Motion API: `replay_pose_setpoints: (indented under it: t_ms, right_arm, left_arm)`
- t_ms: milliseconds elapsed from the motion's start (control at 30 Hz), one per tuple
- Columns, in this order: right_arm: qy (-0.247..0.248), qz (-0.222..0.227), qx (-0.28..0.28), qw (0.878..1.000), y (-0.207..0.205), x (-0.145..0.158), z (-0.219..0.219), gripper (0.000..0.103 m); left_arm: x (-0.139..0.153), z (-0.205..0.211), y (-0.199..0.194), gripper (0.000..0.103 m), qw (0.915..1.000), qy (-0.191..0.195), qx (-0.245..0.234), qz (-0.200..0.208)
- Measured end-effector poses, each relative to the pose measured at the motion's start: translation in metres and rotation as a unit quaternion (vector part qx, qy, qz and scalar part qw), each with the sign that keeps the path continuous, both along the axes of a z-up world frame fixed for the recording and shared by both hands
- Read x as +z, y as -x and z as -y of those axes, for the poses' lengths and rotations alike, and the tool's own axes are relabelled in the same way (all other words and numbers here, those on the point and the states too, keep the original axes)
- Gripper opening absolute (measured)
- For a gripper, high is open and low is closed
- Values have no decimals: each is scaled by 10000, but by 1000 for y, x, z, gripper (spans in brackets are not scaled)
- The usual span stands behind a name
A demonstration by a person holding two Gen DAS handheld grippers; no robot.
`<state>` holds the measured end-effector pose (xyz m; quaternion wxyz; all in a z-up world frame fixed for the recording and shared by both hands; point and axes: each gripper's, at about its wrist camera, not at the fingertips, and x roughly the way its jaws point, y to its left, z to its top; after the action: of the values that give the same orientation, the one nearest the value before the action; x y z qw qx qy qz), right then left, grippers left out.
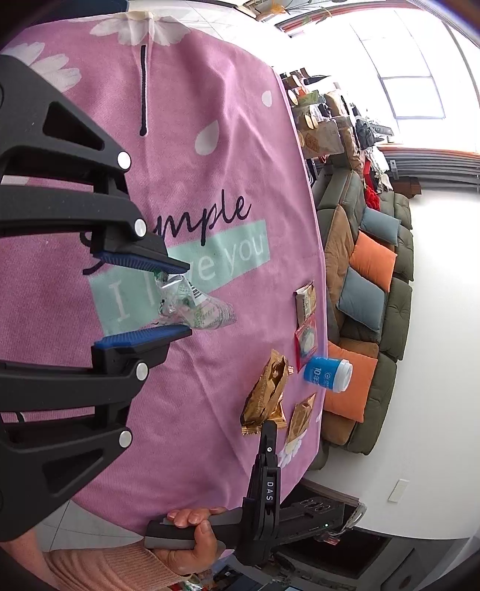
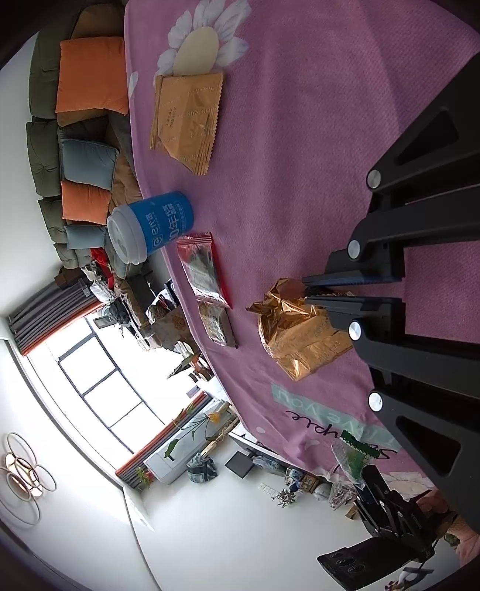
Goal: Collect trash
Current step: 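Grasp the clear plastic bag with the left tool while the right grasps the gold foil wrapper, then carry the plastic bag and gold foil wrapper over the teal bin with both tools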
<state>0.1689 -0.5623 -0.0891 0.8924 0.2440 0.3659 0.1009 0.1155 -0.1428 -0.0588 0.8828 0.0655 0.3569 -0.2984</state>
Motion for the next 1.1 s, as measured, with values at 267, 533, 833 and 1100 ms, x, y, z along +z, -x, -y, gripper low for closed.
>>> replay_pose_setpoints:
  t_ms: [267, 533, 833, 1100]
  right_arm:
    - [-206, 245, 301, 9990, 5, 10, -34, 3]
    - [-404, 394, 787, 9953, 3, 17, -79, 3]
    - [-230, -33, 1315, 9910, -12, 1, -125, 15]
    - [-75, -307, 1323, 9907, -25, -9, -140, 45]
  left_arm:
    - [8, -30, 12, 29, 9996, 51, 233, 123]
    - [15, -58, 25, 29, 9986, -20, 470, 243]
    - [12, -99, 32, 29, 9958, -62, 891, 189]
    - [9, -110, 30, 29, 9948, -8, 1005, 156]
